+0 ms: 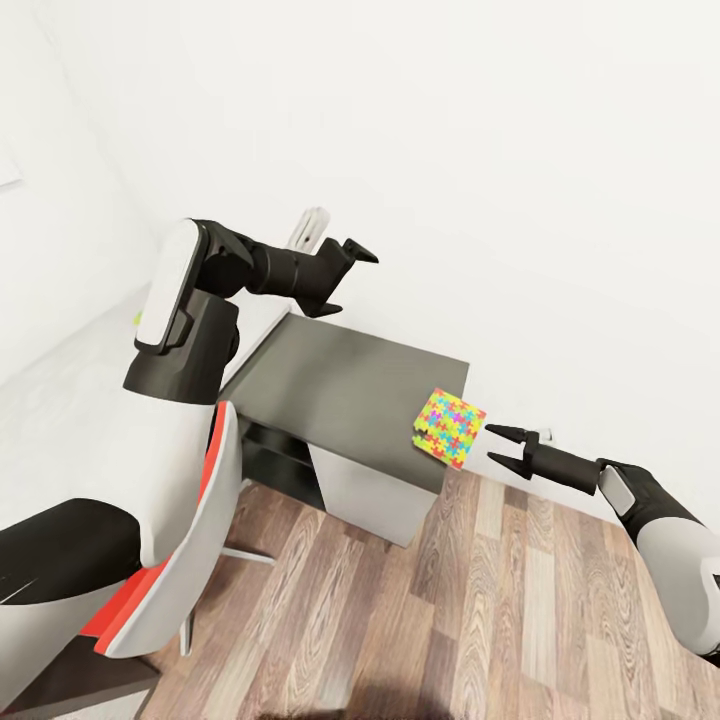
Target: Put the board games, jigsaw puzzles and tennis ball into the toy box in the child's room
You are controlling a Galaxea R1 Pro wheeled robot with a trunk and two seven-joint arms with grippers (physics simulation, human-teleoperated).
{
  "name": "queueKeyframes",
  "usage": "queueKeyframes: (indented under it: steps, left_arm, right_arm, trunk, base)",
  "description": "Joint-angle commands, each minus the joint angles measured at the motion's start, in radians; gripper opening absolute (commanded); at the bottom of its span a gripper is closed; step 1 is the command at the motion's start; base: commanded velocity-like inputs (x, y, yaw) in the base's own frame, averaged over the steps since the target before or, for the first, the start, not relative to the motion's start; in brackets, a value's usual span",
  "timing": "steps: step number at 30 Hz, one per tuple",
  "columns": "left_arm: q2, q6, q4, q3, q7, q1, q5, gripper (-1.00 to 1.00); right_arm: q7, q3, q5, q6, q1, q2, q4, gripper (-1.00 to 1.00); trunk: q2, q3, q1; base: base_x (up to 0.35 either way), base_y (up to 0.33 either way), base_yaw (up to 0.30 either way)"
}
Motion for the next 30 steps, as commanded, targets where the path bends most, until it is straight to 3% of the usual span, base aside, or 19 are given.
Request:
queueKeyframes:
  steps: [1,20,25,30]
  left_arm:
    - [-0.001,0.004,0.004,0.001,0.008,-0.005,0.006,1.00]
    - [-0.005,0.001,0.051,0.000,0.006,-0.040,0.045,1.00]
    - [-0.007,0.001,0.064,0.000,0.006,-0.048,0.049,1.00]
    - [-0.010,0.001,0.073,0.000,0.005,-0.062,0.051,1.00]
  right_arm:
    - [0.002,-0.002,-0.001,0.005,-0.001,0.000,0.001,1.00]
    - [-0.031,-0.008,-0.006,0.003,-0.004,-0.003,-0.001,1.00]
    - [-0.045,-0.037,-0.017,0.001,-0.008,-0.005,-0.002,1.00]
    - [-0.071,-0.090,-0.027,-0.003,-0.011,-0.007,-0.005,1.00]
  trunk:
    - [-0.002,-0.003,0.000]
    - [-0.002,-0.034,0.000]
    - [-0.002,-0.042,0.000]
    - [-0.002,-0.050,0.000]
  base:
    - [0.000,0.000,0.000]
    - [0.000,0.000,0.000]
    - [0.000,0.000,0.000]
    - [0.000,0.000,0.000]
